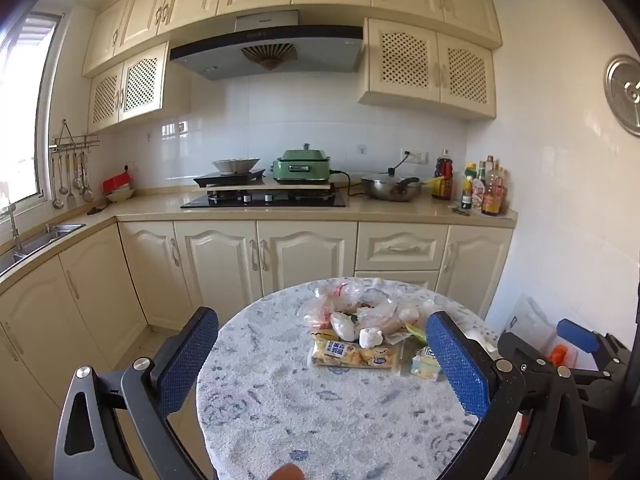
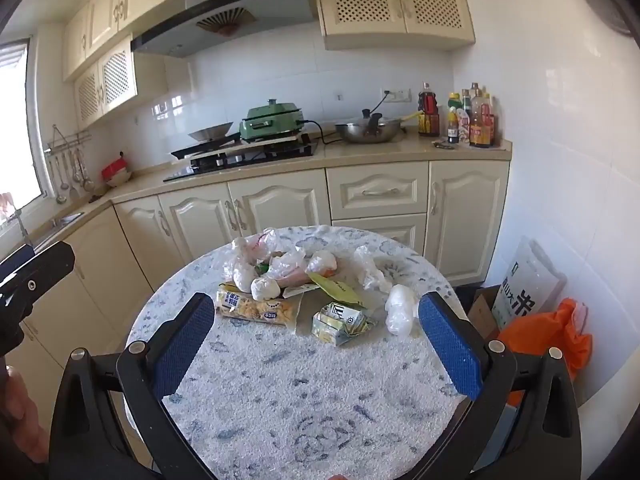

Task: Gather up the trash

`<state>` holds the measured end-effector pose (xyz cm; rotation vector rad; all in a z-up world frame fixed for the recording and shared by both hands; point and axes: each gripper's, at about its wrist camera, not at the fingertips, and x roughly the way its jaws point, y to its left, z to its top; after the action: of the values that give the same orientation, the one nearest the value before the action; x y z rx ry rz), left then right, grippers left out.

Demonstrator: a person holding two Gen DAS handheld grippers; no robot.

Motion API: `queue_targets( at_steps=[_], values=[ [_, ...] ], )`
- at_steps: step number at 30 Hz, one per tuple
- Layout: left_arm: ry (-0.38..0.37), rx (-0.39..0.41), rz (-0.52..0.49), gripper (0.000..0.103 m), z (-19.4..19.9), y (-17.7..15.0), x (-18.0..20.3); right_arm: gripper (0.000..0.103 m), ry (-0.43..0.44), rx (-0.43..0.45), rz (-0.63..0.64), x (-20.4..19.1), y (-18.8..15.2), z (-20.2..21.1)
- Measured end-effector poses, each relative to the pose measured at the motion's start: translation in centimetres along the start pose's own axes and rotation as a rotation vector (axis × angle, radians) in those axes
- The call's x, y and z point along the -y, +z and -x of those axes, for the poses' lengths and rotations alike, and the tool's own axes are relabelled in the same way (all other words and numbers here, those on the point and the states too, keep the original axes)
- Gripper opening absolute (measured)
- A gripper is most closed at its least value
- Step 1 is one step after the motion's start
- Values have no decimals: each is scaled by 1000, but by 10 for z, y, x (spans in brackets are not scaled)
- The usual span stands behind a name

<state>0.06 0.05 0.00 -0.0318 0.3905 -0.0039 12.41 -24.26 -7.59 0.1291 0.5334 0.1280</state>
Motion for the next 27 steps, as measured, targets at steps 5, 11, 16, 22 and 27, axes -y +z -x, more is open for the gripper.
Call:
queue_targets(
  at_steps=[5,11,16,22,27],
  values=[
    [11,29,2,102,1,-1,1,103,3,14,8,1,1,1],
    [-3,50,34,102,10,-3,-3,103,-5,46,27,-7,17,12],
    [-36,47,60,102,16,-1,-5,103,-16,80,61,-16,26,20],
    [-31,76,53,102,26,0,-8,103,-17,107,76,-23,33,27],
    [-43,86,61,102,30,-1,-7,103,-9,120,82,-25,34,30]
  ],
)
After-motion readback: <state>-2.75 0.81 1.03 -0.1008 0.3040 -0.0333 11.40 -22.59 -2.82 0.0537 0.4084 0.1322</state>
